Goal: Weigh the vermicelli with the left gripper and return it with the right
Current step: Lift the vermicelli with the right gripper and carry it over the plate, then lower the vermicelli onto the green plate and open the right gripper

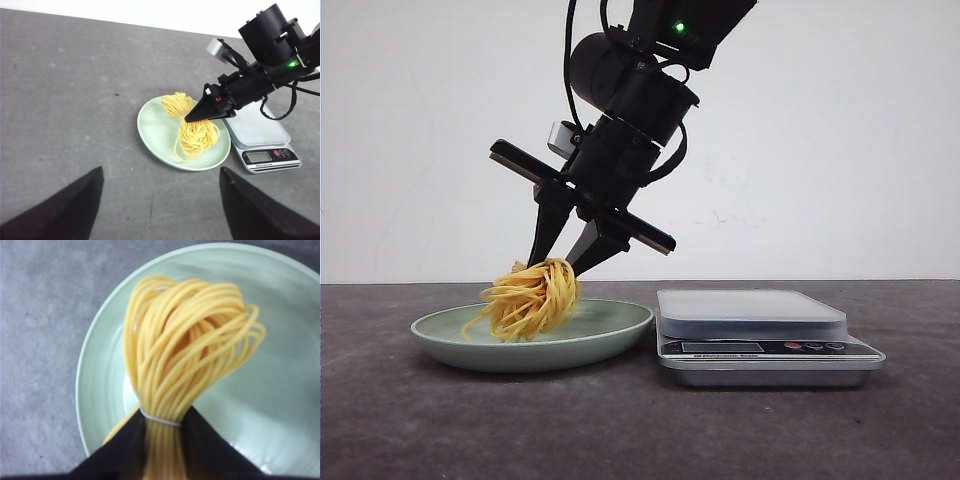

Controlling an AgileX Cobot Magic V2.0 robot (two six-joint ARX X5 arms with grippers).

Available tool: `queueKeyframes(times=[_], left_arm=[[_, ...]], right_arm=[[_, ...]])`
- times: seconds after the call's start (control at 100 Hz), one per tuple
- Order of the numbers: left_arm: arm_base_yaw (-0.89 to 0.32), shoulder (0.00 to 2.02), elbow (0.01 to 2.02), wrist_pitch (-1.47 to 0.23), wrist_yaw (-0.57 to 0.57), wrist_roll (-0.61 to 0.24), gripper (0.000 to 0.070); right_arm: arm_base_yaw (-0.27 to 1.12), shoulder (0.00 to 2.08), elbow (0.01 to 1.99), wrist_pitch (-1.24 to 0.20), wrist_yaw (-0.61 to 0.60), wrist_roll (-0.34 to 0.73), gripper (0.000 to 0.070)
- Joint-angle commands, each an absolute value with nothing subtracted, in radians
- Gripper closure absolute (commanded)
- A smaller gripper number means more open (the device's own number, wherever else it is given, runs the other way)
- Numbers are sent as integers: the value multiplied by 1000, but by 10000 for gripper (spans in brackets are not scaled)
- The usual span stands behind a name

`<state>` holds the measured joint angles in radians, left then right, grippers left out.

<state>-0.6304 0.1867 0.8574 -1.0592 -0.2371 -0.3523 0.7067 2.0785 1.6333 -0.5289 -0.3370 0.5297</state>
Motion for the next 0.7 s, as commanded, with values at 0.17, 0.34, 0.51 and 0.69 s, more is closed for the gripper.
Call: queueKeyframes(times=[0.17, 0.34, 0.51, 0.69], left_arm=[[-635, 189, 873, -1052, -240, -353, 271], [-635, 189, 873, -1053, -240, -353, 271], [-635, 189, 873, -1055, -242, -353, 271], [-635, 189, 873, -1044, -245, -353, 271]], right_arm=[[716, 2098, 1658, -494, -338, 539, 406], [717, 2096, 1658, -494, -340, 531, 309], [714, 2049, 1658, -509, -316, 470, 309], [703, 1894, 1658, -588, -200, 342, 310]])
